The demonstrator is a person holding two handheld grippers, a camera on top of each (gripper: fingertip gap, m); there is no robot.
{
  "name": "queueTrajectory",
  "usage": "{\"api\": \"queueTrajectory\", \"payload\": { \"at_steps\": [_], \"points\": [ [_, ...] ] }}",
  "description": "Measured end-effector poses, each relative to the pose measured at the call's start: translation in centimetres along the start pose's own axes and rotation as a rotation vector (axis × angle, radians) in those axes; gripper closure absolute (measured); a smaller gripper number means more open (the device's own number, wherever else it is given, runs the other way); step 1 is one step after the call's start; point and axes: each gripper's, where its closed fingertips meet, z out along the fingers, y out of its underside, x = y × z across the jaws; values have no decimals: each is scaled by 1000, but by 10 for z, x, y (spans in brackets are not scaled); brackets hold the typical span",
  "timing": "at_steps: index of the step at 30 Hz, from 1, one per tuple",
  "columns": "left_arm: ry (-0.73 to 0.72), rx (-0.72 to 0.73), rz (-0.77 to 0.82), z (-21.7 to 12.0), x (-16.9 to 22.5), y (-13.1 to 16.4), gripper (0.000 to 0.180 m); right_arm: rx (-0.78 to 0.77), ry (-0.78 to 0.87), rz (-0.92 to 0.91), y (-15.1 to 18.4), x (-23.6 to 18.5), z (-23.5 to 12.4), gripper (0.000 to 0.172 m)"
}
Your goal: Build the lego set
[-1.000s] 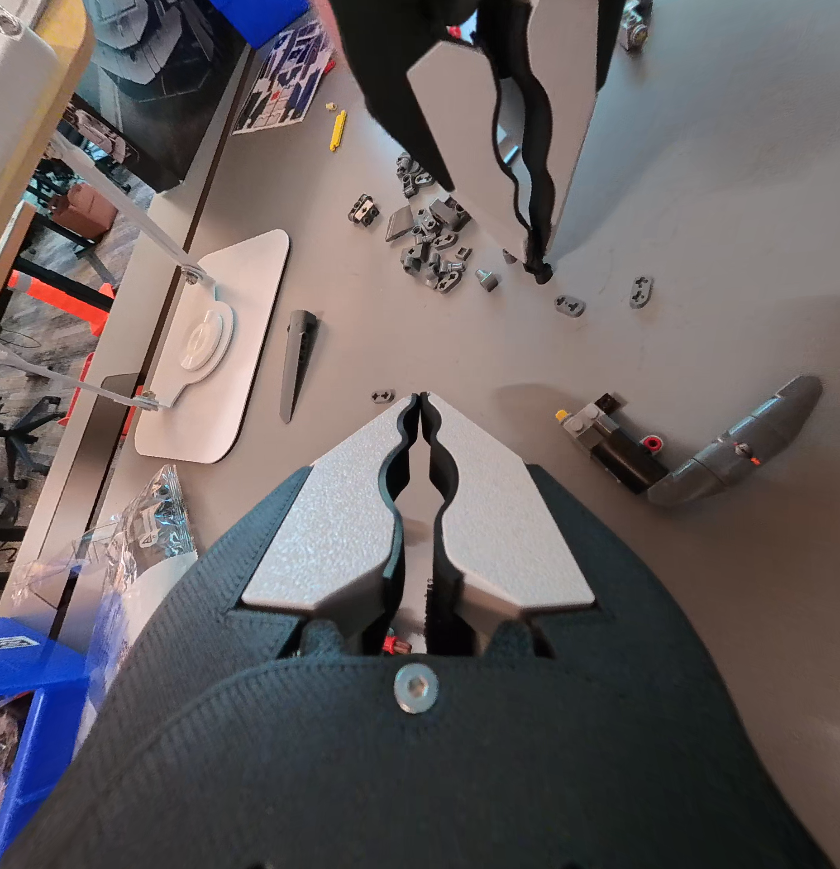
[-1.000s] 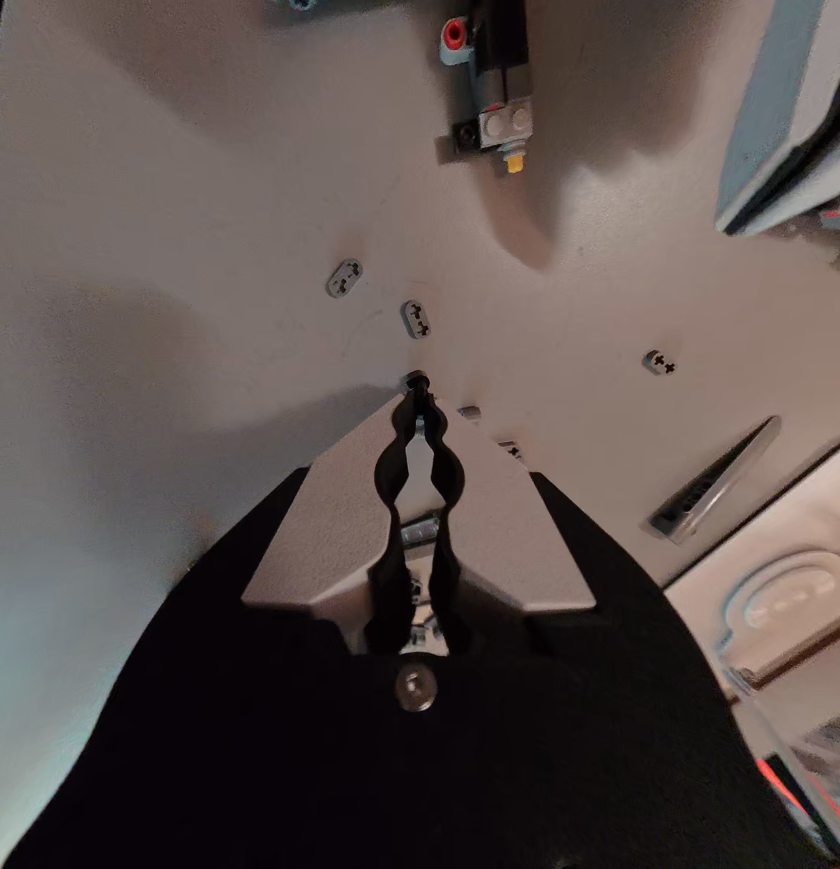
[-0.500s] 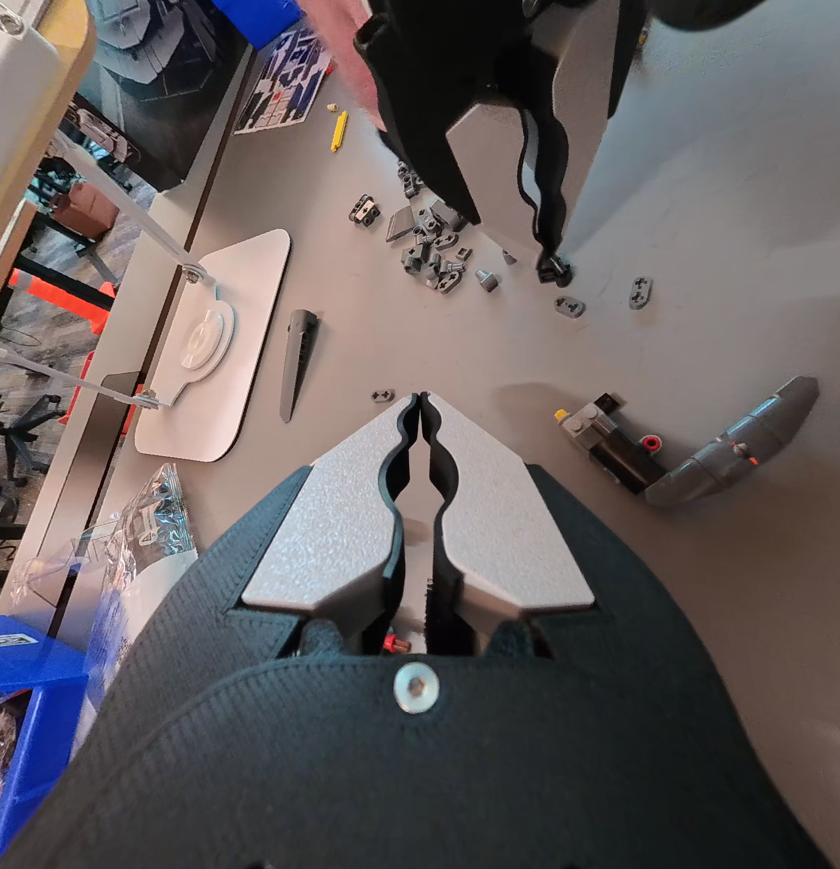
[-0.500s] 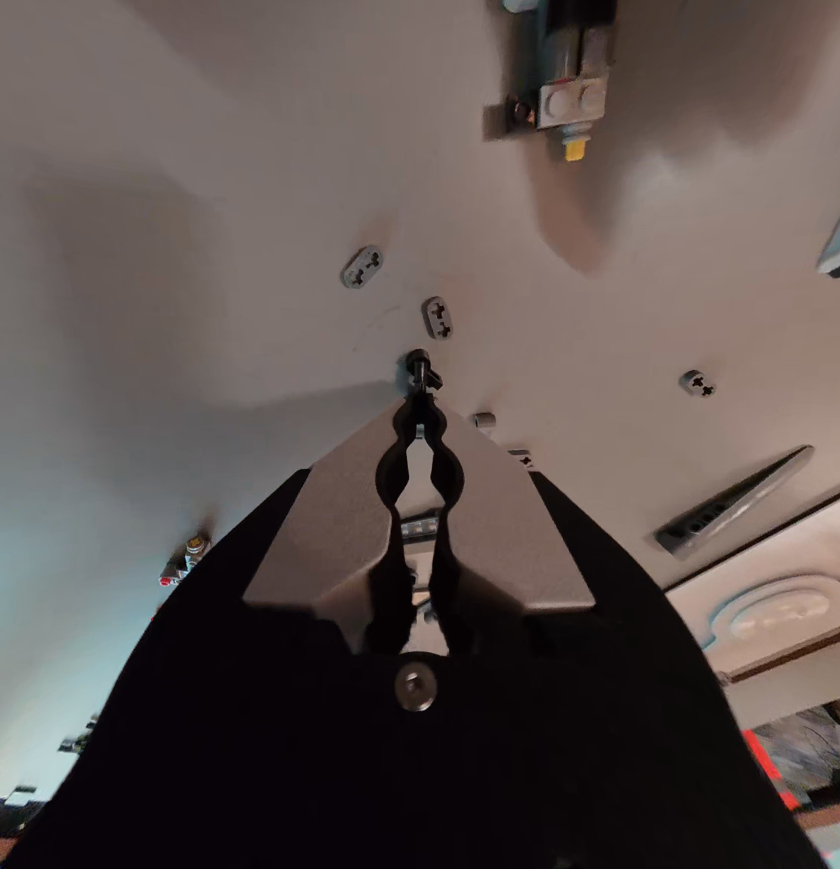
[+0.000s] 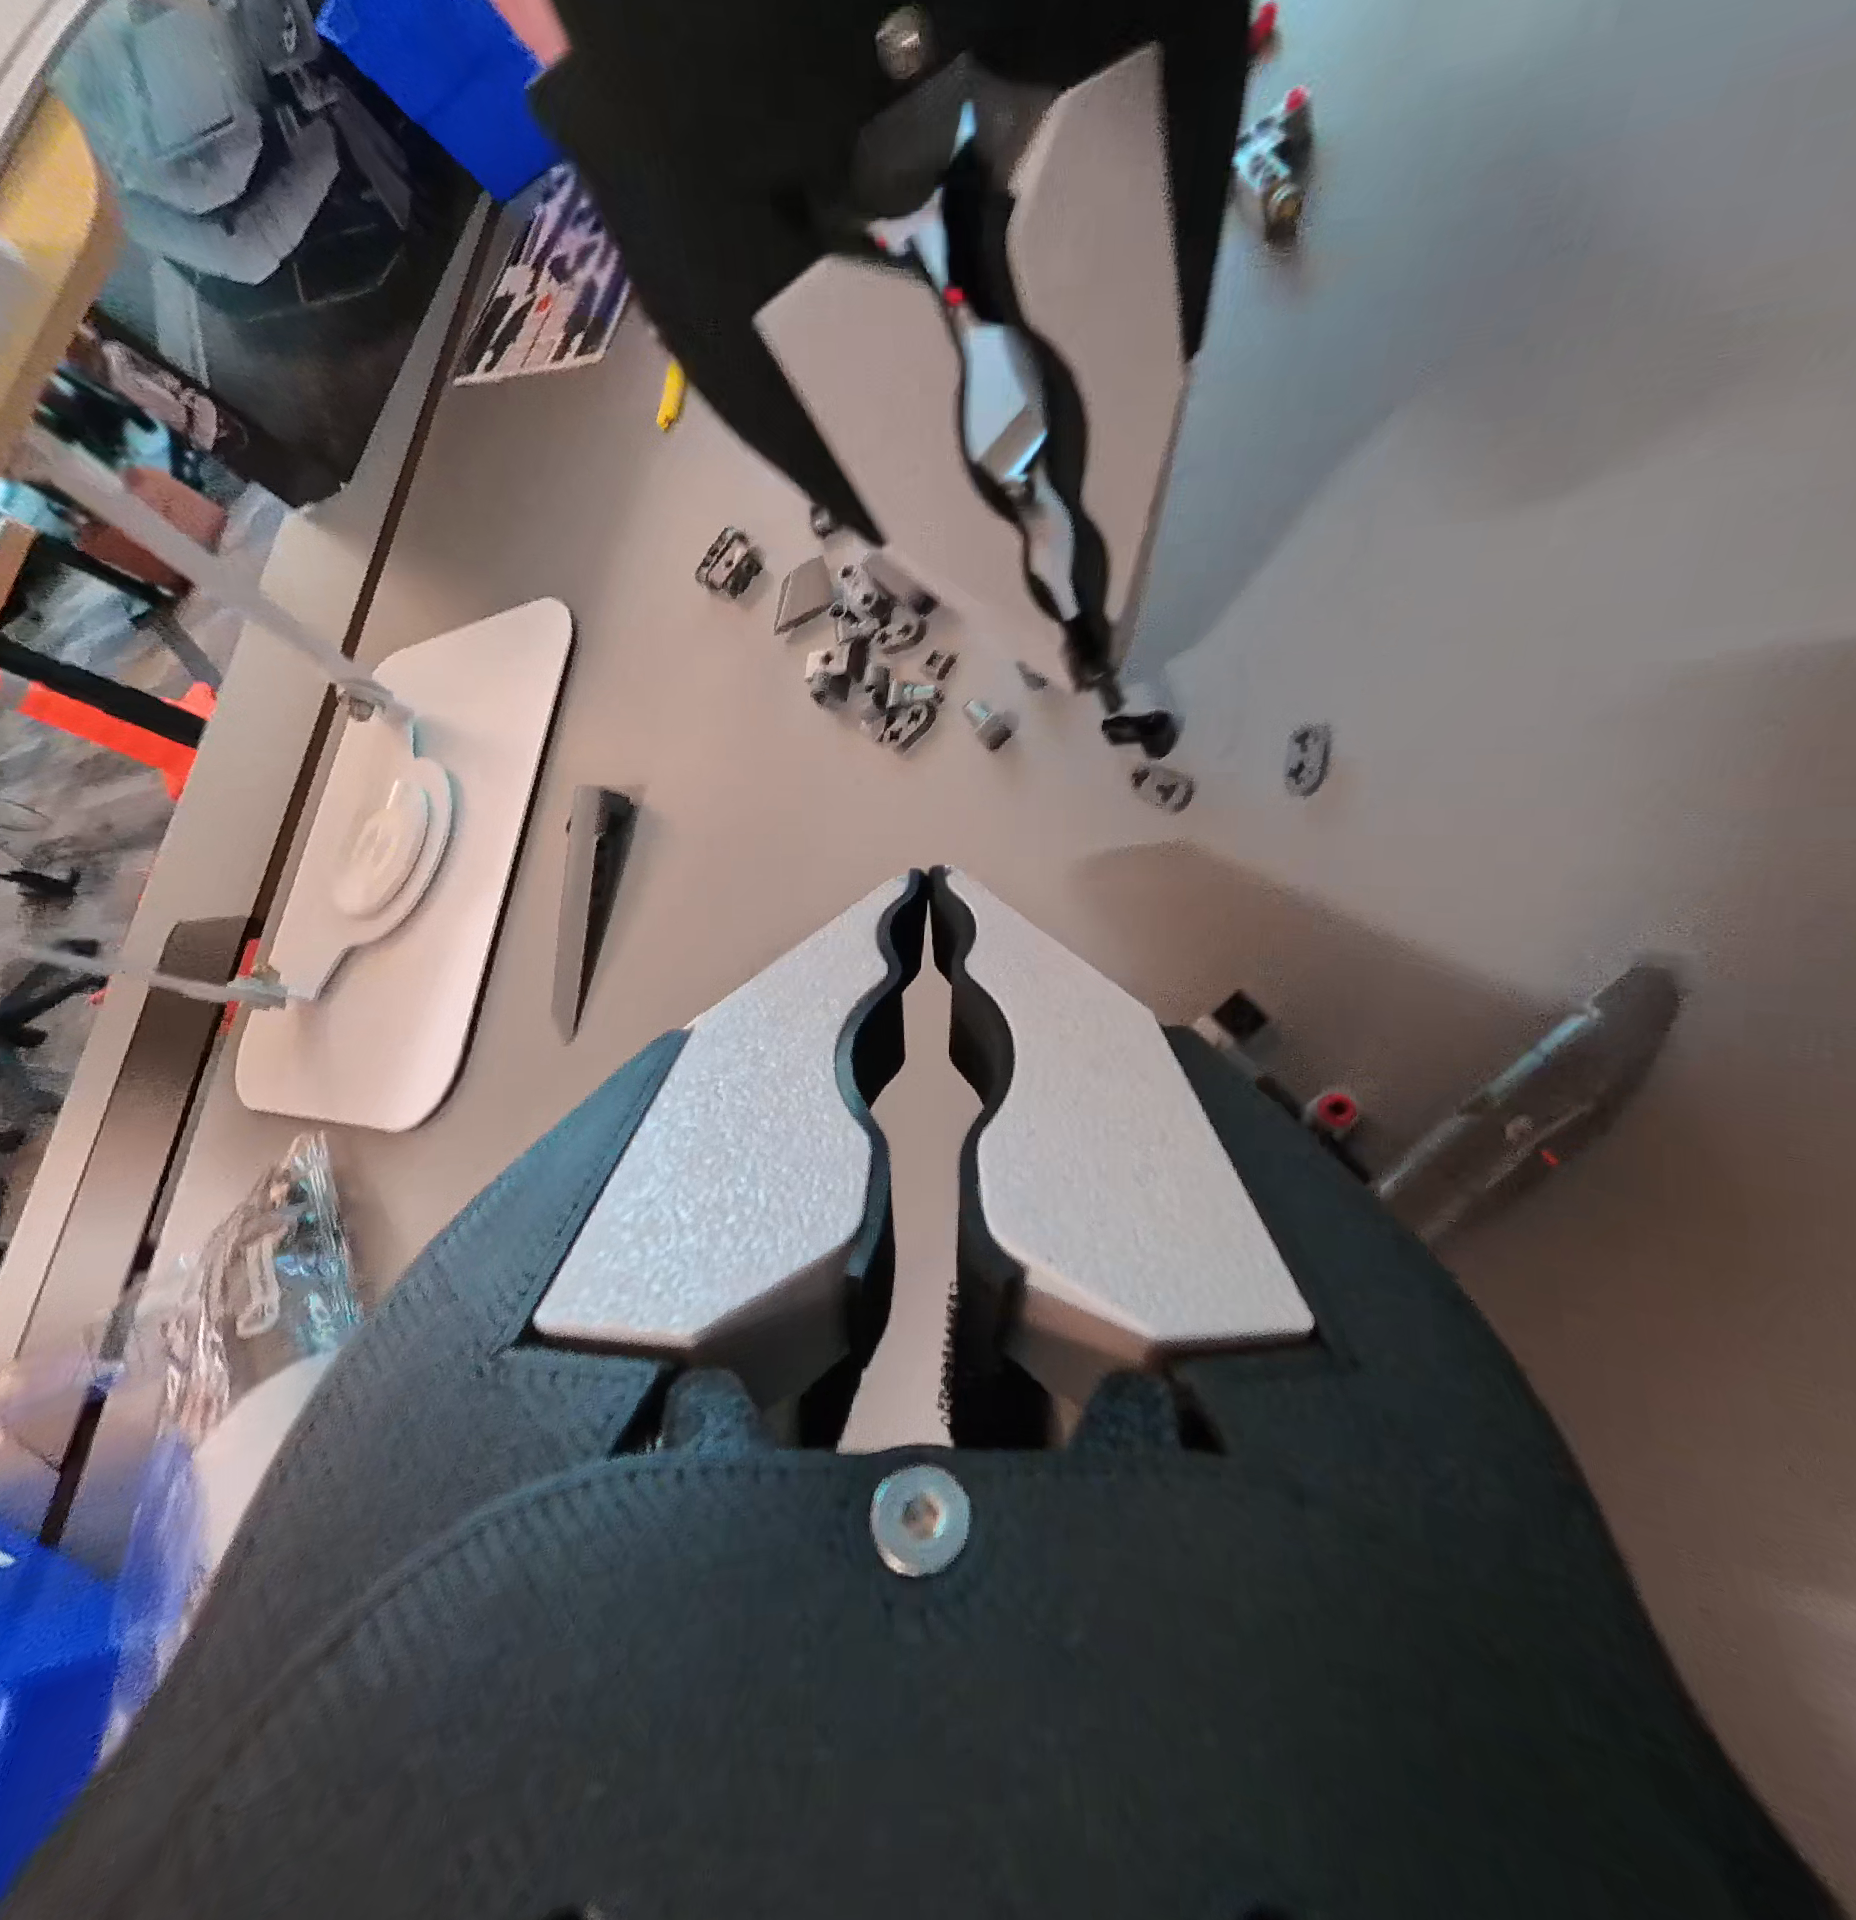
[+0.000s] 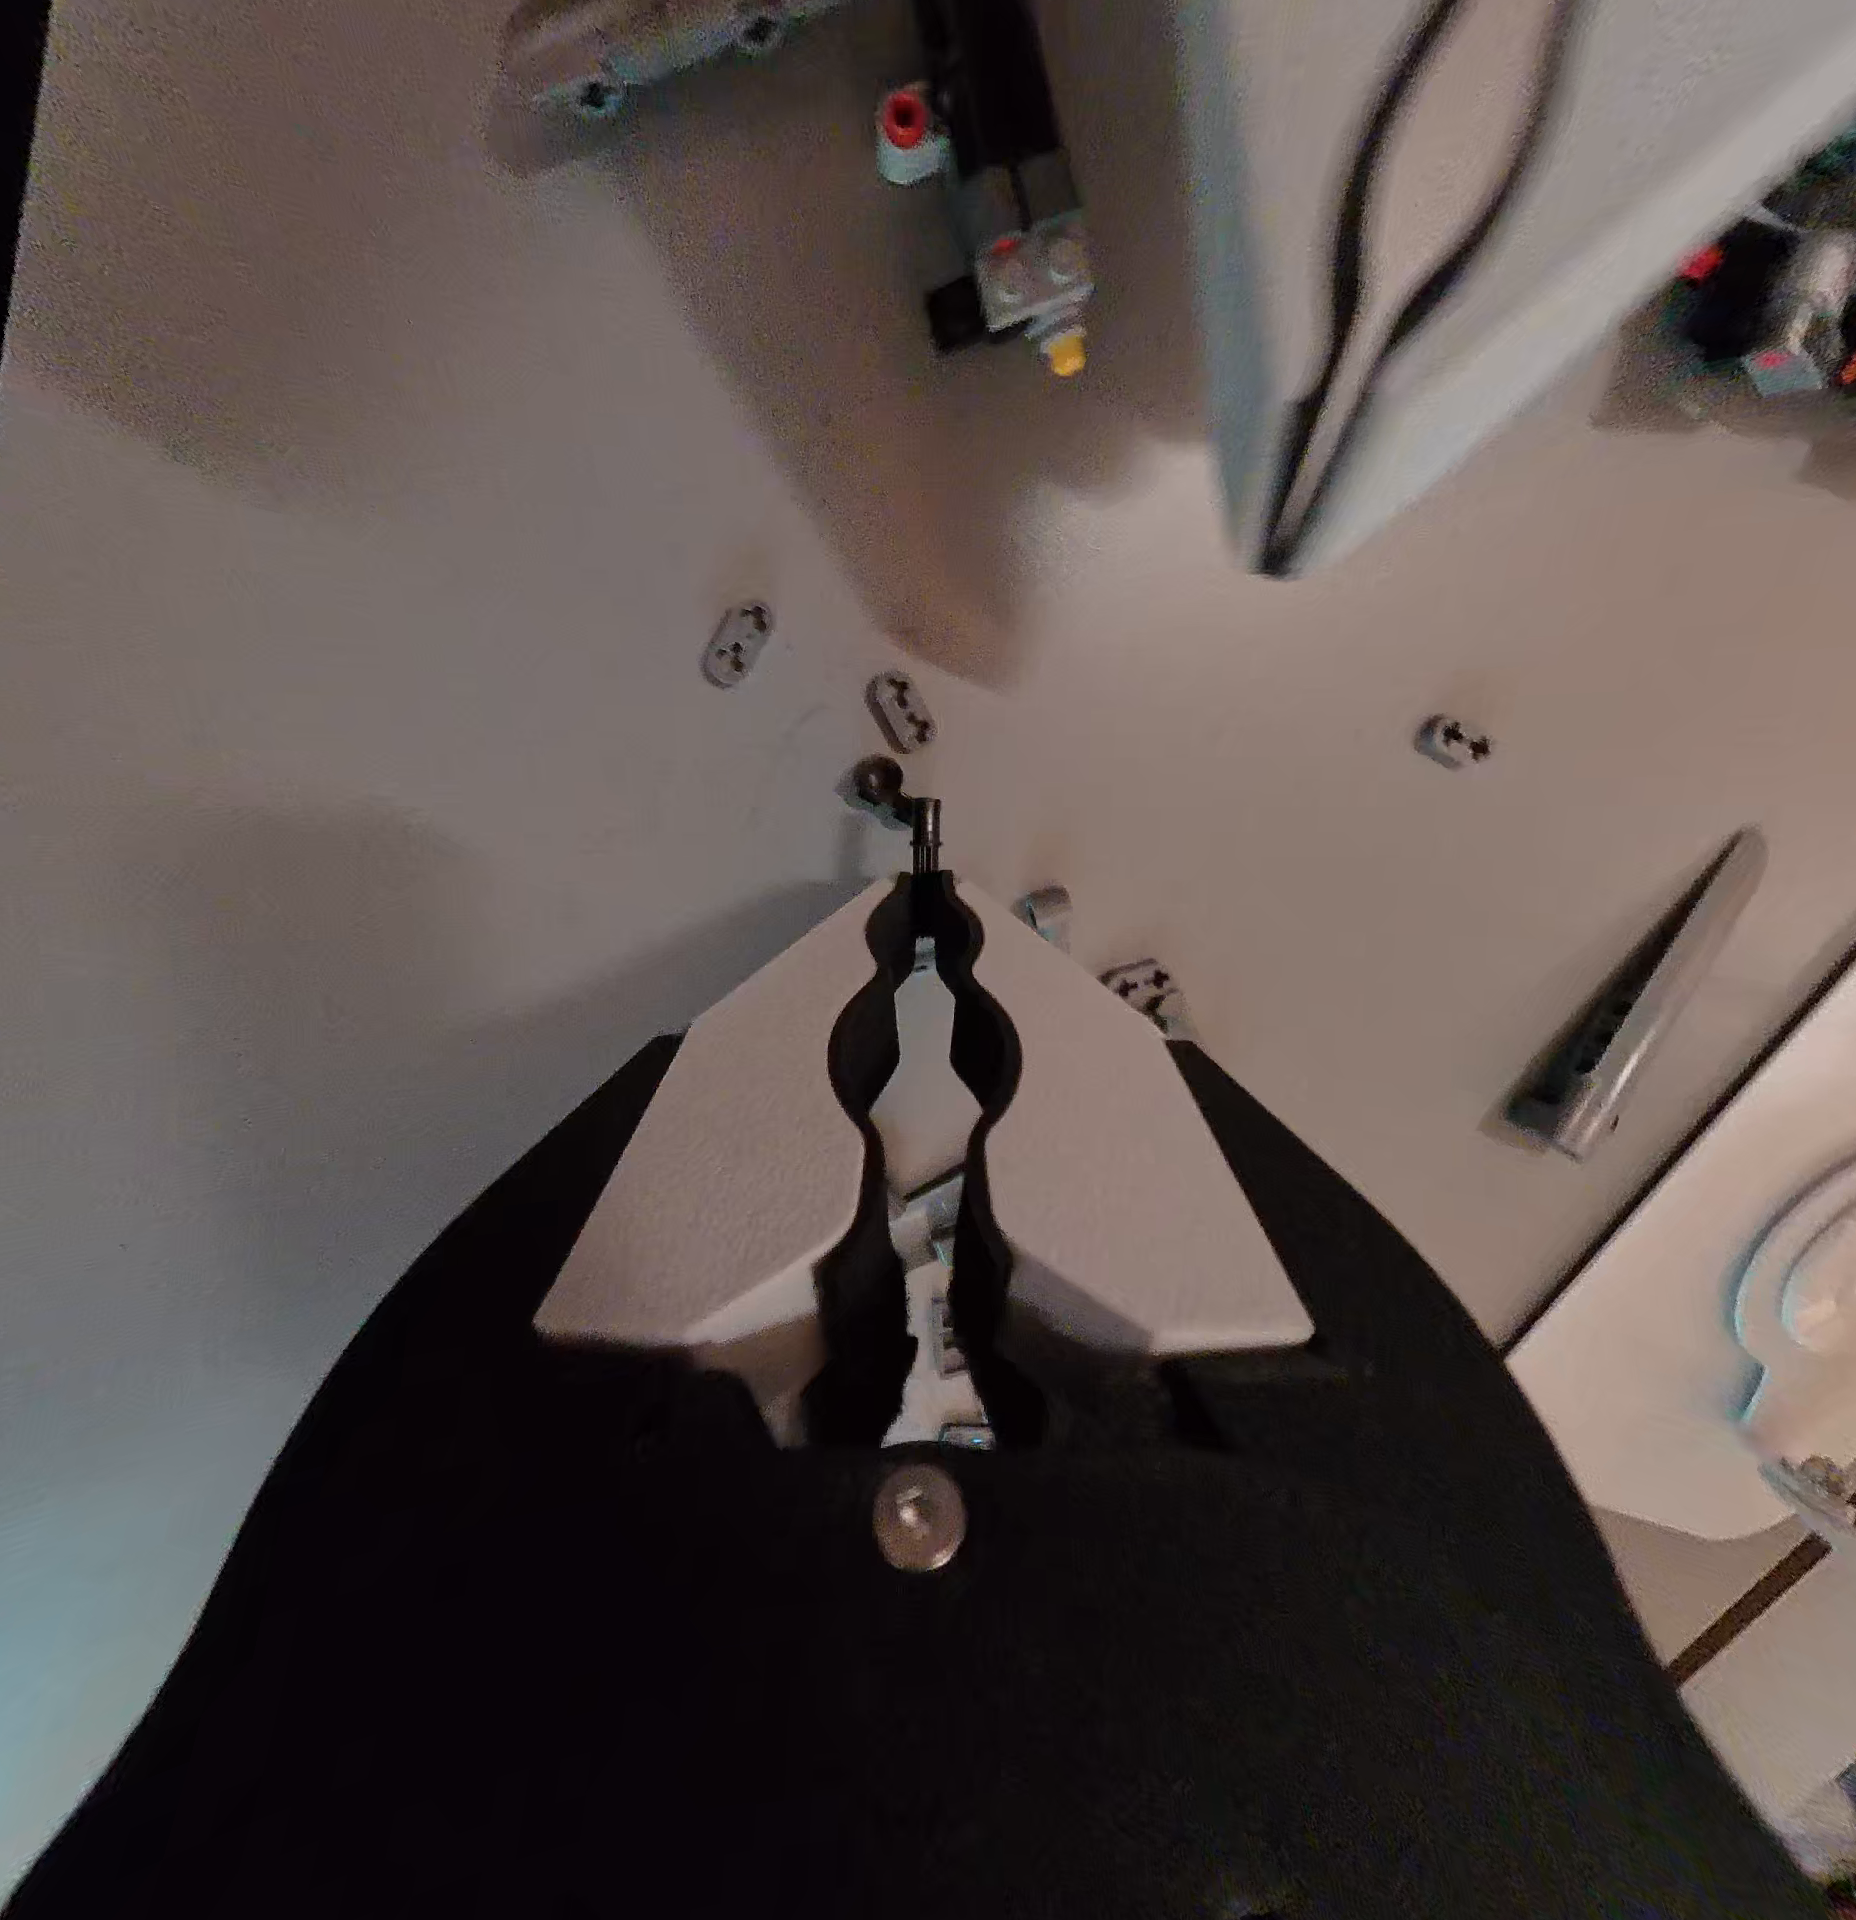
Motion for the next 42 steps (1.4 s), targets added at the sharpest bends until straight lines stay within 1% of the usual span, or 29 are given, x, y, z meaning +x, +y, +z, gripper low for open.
{"api": "queueTrajectory", "payload": {
  "at_steps": [4, 7, 9, 13, 24, 28, 31, 35, 38, 40, 42],
  "points": [
    [-28, 23, 72, 12, 11, -20, 179, 97, 12, 104, -3, 7, -10, 172],
    [-99, -1, 182, 18, 11, -26, 176, 174, 1, 149, -9, 9, -17, 172],
    [-117, 0, 216, 22, 14, -30, 174, 232, -9, 173, -14, 10, -23, 172],
    [-193, -3, 283, 24, 10, -36, 172, 264, -25, 200, -13, 11, -28, 172],
    [-185, 28, 292, 21, 10, -40, 167, 307, -29, 239, -12, 14, -32, 172],
    [-191, 23, 294, 23, 10, -40, 171, 332, -29, 244, -17, 14, -34, 172],
    [-208, 15, 301, 23, 8, -38, 178, 347, -35, 249, -19, 14, -35, 172],
    [-219, 30, 296, 19, 6, -40, 179, 390, -23, 272, -23, 17, -39, 172],
    [-261, 66, 277, 12, -2, -45, 179, 503, -6, 353, -28, 23, -51, 168],
    [-315, 88, 279, 6, -9, -51, 179, 619, 10, 430, -32, 29, -63, 163],
    [-352, 119, 279, 1, -13, -57, 179, 745, 16, 508, -35, 33, -77, 161]
  ]
}}
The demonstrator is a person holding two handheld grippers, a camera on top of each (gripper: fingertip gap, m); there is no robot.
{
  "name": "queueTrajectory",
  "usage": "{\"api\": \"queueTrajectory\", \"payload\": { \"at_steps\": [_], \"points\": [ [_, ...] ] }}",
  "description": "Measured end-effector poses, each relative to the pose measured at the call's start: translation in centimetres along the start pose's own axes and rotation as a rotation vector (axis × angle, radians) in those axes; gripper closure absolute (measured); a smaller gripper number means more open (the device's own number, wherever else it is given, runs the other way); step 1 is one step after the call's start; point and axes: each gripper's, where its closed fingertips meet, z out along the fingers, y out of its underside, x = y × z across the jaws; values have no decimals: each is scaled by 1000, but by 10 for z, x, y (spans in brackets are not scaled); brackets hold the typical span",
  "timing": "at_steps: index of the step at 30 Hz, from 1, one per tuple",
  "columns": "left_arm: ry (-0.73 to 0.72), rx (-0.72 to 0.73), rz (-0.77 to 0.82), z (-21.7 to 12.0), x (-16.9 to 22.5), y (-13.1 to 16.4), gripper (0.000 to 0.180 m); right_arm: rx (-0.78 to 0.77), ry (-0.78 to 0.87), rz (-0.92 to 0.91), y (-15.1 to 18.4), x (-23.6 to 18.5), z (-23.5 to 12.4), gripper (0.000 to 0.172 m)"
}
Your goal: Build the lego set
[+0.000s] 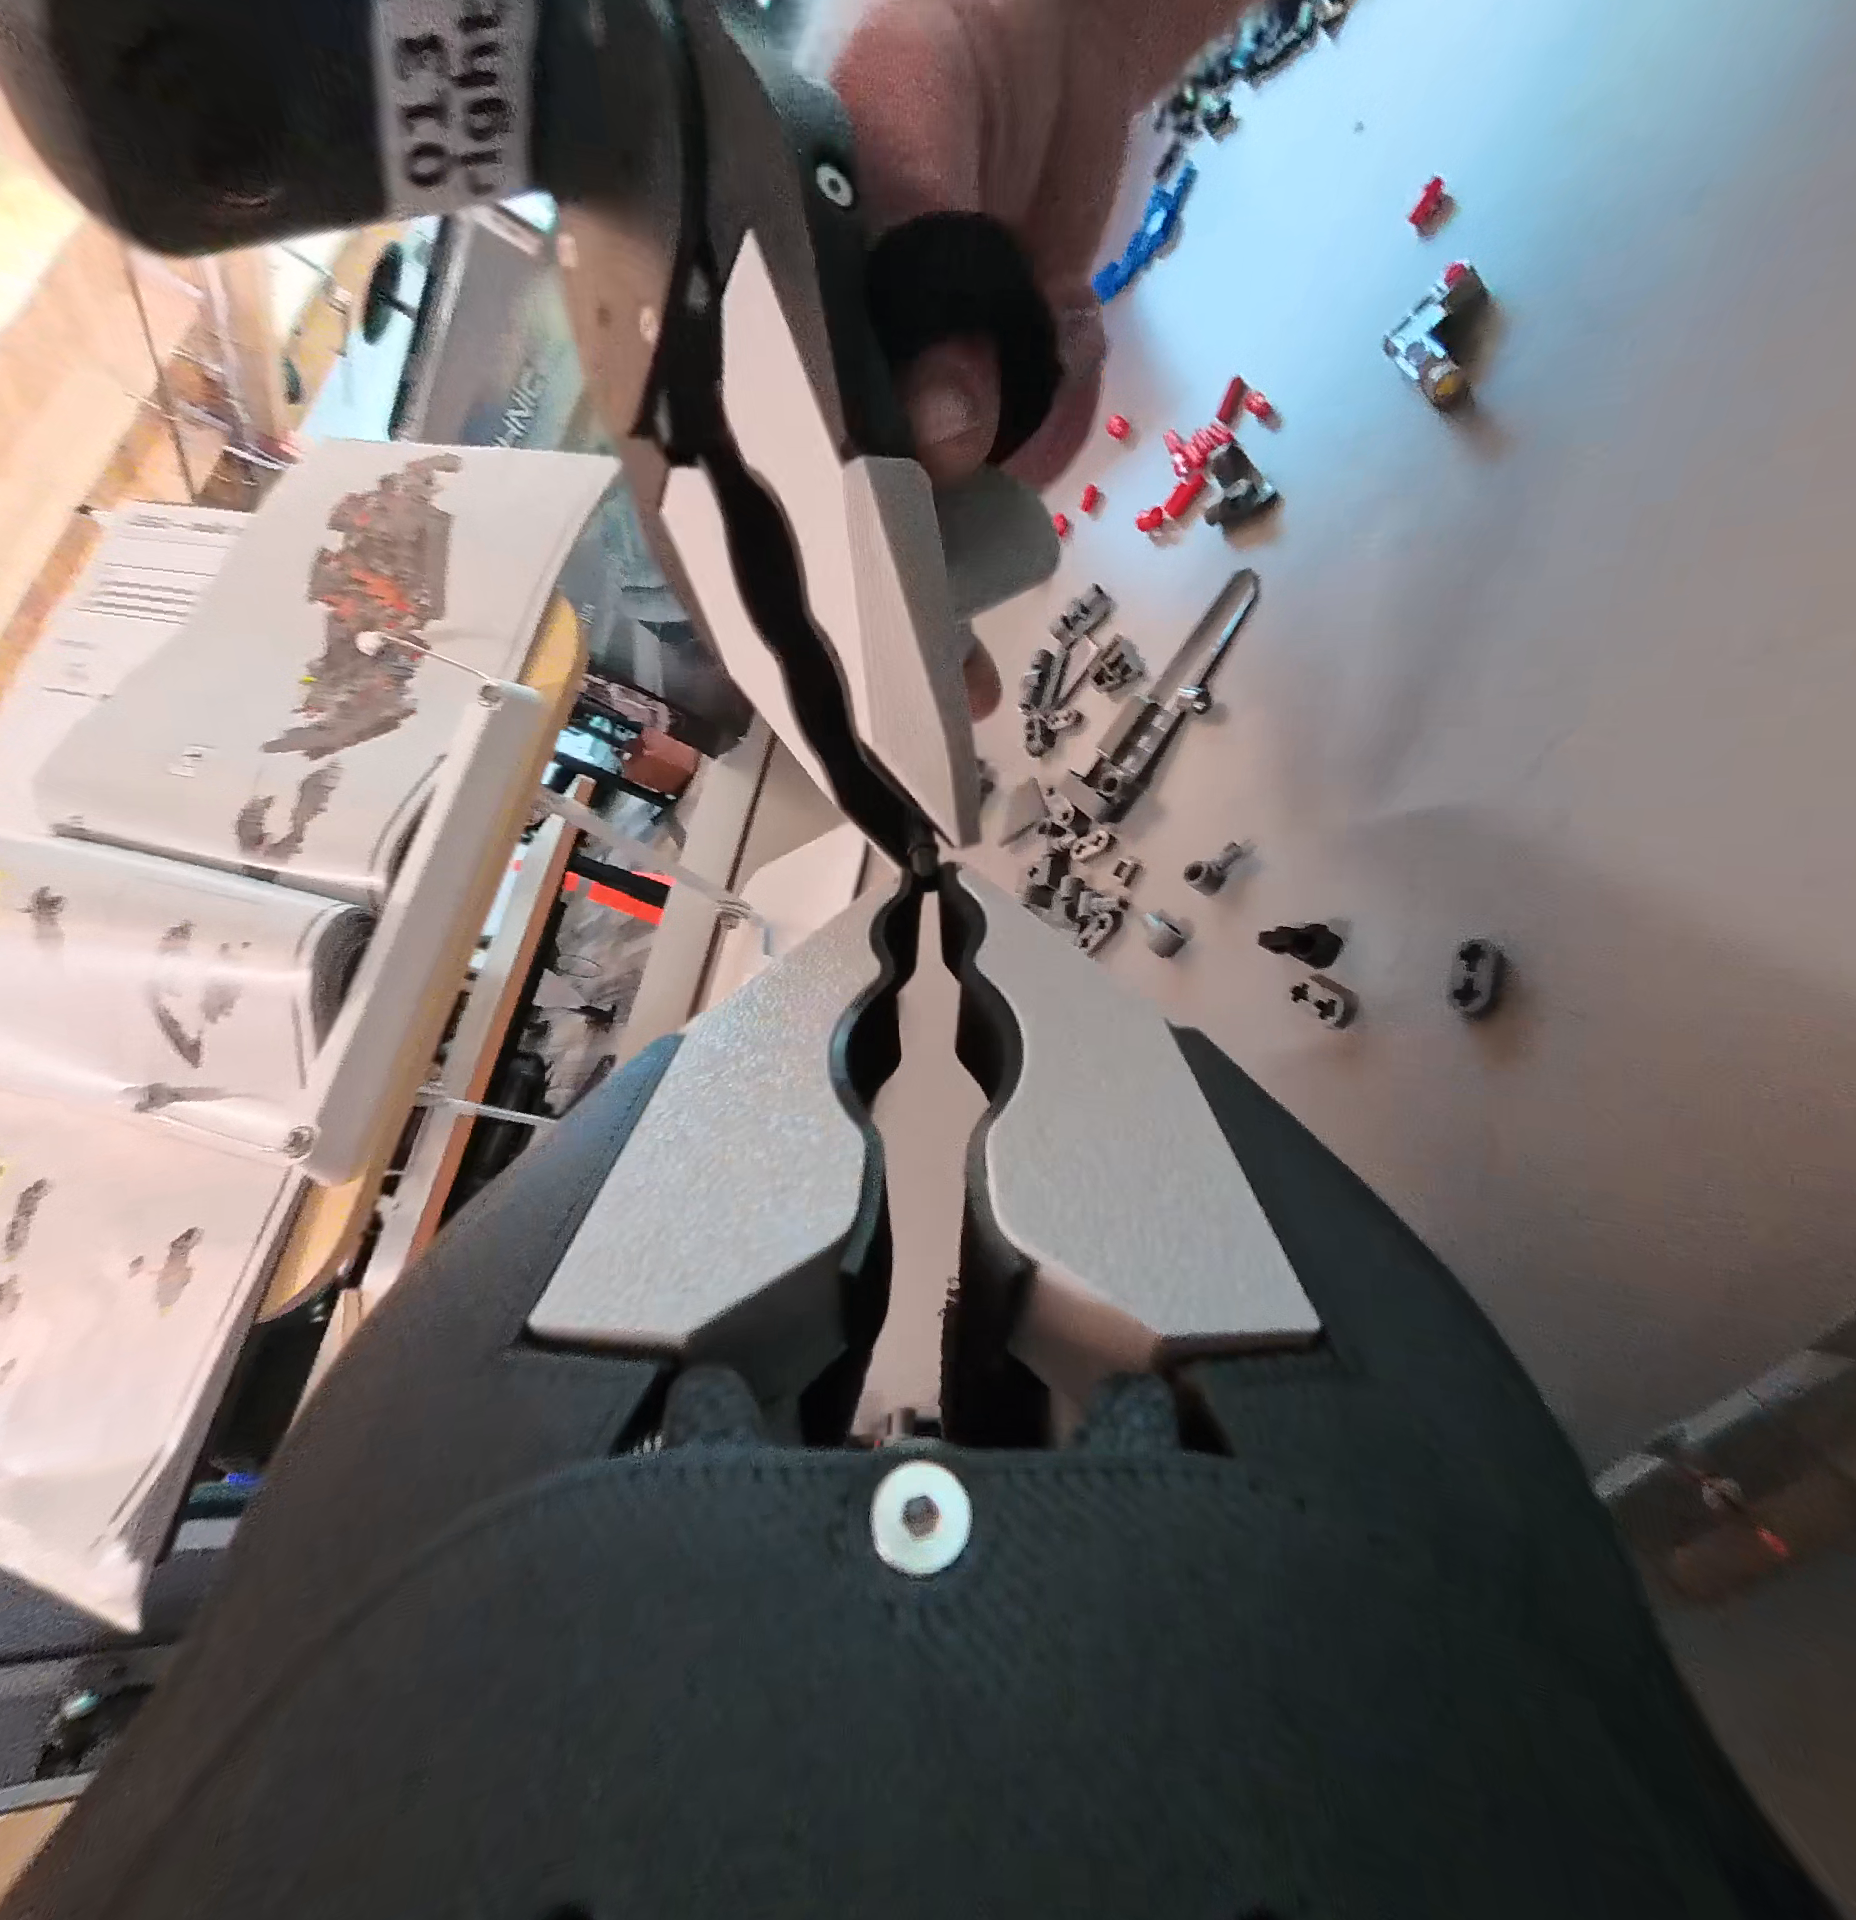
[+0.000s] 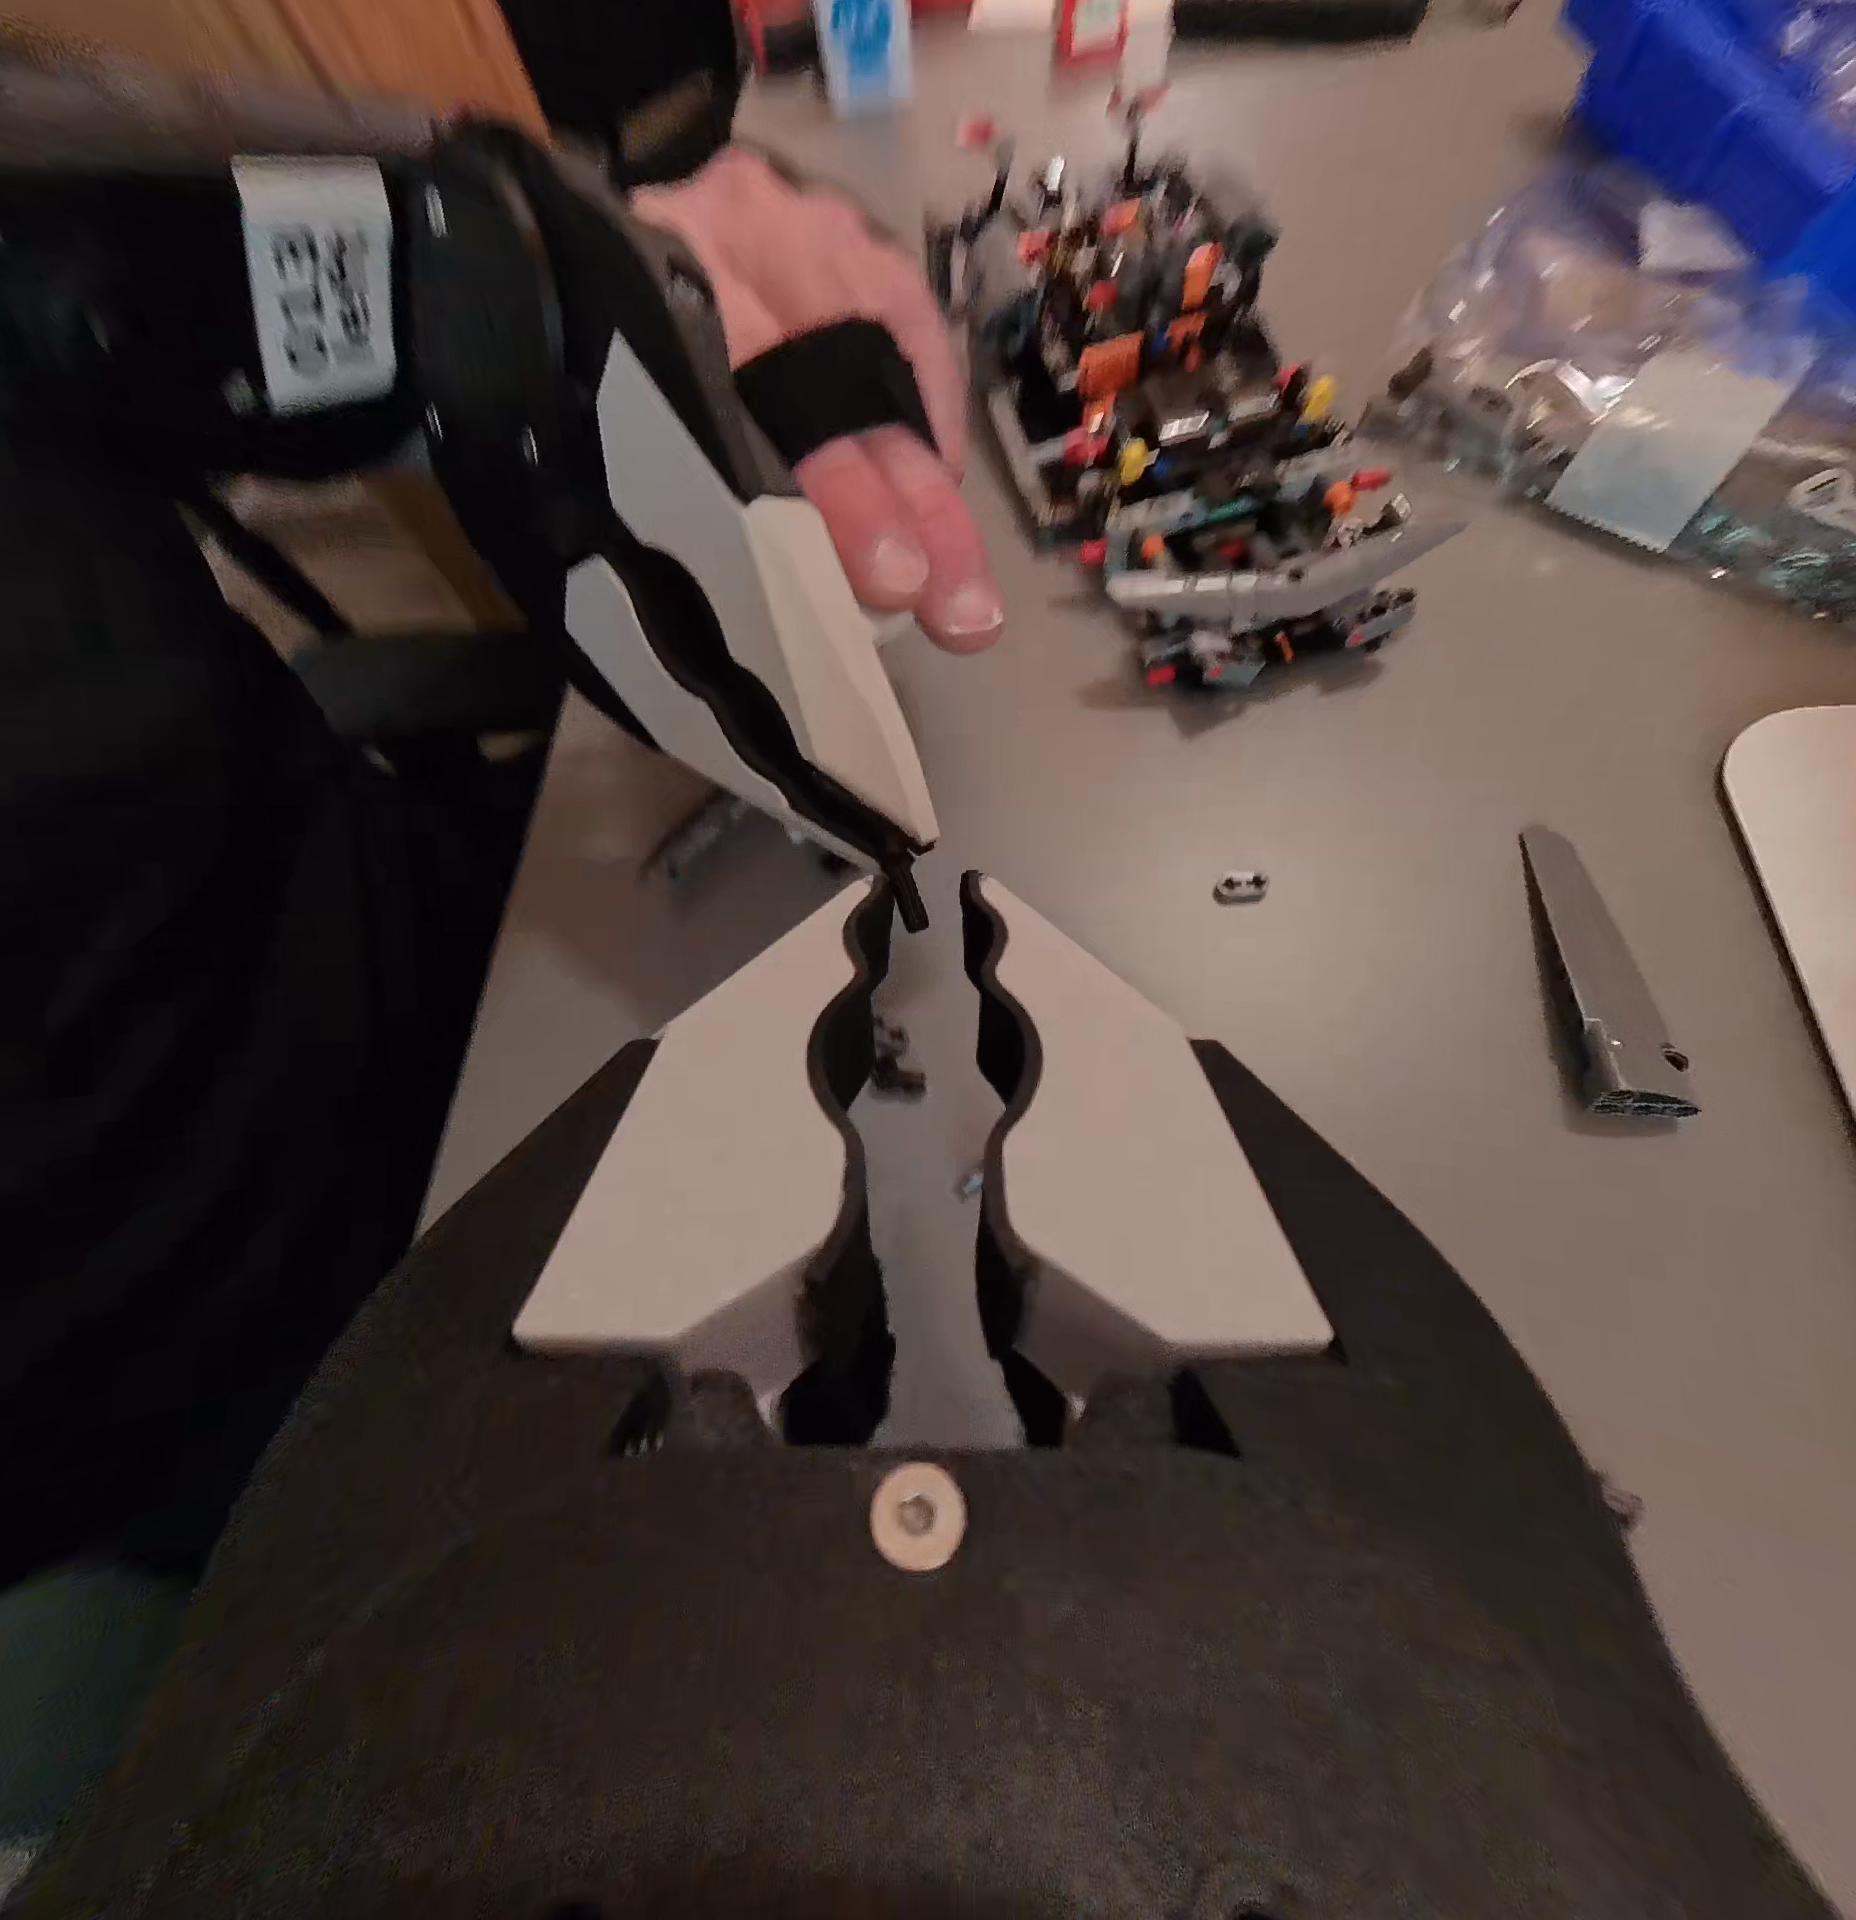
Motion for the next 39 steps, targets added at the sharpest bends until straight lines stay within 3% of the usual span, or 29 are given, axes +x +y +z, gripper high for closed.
{"api": "queueTrajectory", "payload": {
  "at_steps": [4, 8, 26, 30, 36, 39],
  "points": [
    [-92, 30, 22, -6, -14, -7, 180, 211, -11, 113, -17, -3, -9, 163],
    [-149, 60, 56, -12, -20, -14, 180, 323, -41, 171, -27, -10, -11, 163],
    [-286, 115, 161, -31, -36, -30, 180, 508, -143, 271, -56, -27, -15, 167],
    [-304, 113, 193, -33, -36, -31, 180, 526, -154, 280, -57, -29, -14, 169],
    [-262, 114, 184, -32, -32, -28, 179, 470, -43, 175, -52, -28, -12, 171],
    [-206, 6, 162, -29, -31, -9, 167, 366, 48, 88, -40, -25, -12, 172]
  ]
}}
